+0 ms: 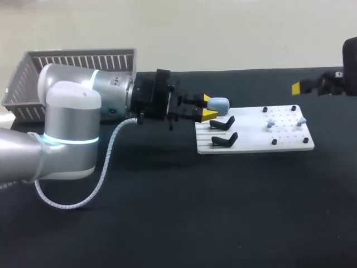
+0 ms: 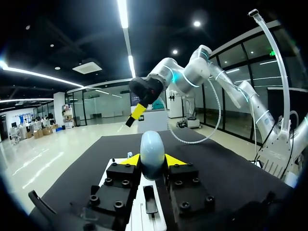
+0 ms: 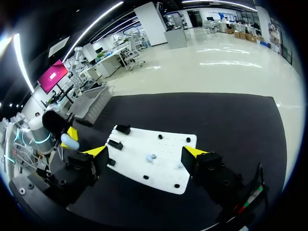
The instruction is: Pick up each earbud case from the left stands, insert the matching earbuds, close the lid, and place the case in the box.
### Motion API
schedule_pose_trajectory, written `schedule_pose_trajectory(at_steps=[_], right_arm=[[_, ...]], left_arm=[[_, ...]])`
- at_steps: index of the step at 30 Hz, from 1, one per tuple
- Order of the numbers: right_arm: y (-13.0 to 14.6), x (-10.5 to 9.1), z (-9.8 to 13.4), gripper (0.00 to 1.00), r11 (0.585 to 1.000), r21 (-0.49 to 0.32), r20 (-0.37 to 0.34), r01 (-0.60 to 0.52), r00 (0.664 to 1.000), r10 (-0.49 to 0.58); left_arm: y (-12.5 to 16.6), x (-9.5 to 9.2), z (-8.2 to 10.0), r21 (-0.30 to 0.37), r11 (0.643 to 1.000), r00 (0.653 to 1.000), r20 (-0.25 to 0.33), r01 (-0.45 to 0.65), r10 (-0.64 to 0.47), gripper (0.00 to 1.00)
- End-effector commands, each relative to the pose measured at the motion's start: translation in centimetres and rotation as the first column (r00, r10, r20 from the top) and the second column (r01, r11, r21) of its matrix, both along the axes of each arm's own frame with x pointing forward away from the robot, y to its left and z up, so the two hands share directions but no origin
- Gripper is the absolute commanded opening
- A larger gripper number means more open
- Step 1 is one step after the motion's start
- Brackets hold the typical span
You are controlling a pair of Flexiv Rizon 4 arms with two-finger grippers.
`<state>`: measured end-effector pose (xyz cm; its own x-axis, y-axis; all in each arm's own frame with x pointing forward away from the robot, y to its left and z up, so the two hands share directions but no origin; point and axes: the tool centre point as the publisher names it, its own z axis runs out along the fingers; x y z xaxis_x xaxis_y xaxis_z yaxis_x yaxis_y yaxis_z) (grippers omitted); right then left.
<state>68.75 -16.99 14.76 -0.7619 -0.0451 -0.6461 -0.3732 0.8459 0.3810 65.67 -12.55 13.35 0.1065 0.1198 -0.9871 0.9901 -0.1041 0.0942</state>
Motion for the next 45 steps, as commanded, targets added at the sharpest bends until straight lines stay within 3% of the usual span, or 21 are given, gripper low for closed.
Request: schedule_pose_trajectory(at_steps=[1, 6, 13, 21, 29, 45], right_arm=[[1.2, -2.8, 0.6, 1.0, 0.998, 0.013, 0.029, -0.056, 0.998, 0.056], [3.9, -5.7, 2.1, 1.0, 0.979, 0.052, 0.061, -0.199, 0.979, 0.196], [7.9, -8.0, 3.0, 1.0, 0.932, 0.057, 0.08, -0.359, 0.932, 0.354], [11.4, -8.2, 2.9, 1.0, 0.894, 0.096, 0.053, -0.439, 0.899, 0.436], [14.1, -8.4, 2.2, 1.0, 0.879, 0.08, 0.011, -0.47, 0.882, 0.47], [16.7, -7.3, 0.4, 1.0, 0.873, 0.083, -0.009, -0.481, 0.876, 0.483]], left_arm=[[0.0, 0.0, -0.1, -0.004, 1.0, 1.0, 0.003, -0.002, 0.002, 0.0], [0.0, 0.0, -0.1, -0.004, 1.0, 1.0, 0.003, -0.002, 0.002, 0.0], [0.0, 0.0, -0.1, -0.004, 1.0, 1.0, 0.003, -0.002, 0.002, 0.0], [0.0, 0.0, -0.1, -0.004, 1.0, 1.0, 0.003, -0.002, 0.002, 0.0], [0.0, 0.0, -0.1, -0.004, 1.0, 1.0, 0.003, -0.002, 0.002, 0.0], [0.0, 0.0, -0.1, -0.004, 1.0, 1.0, 0.003, -0.002, 0.002, 0.0]])
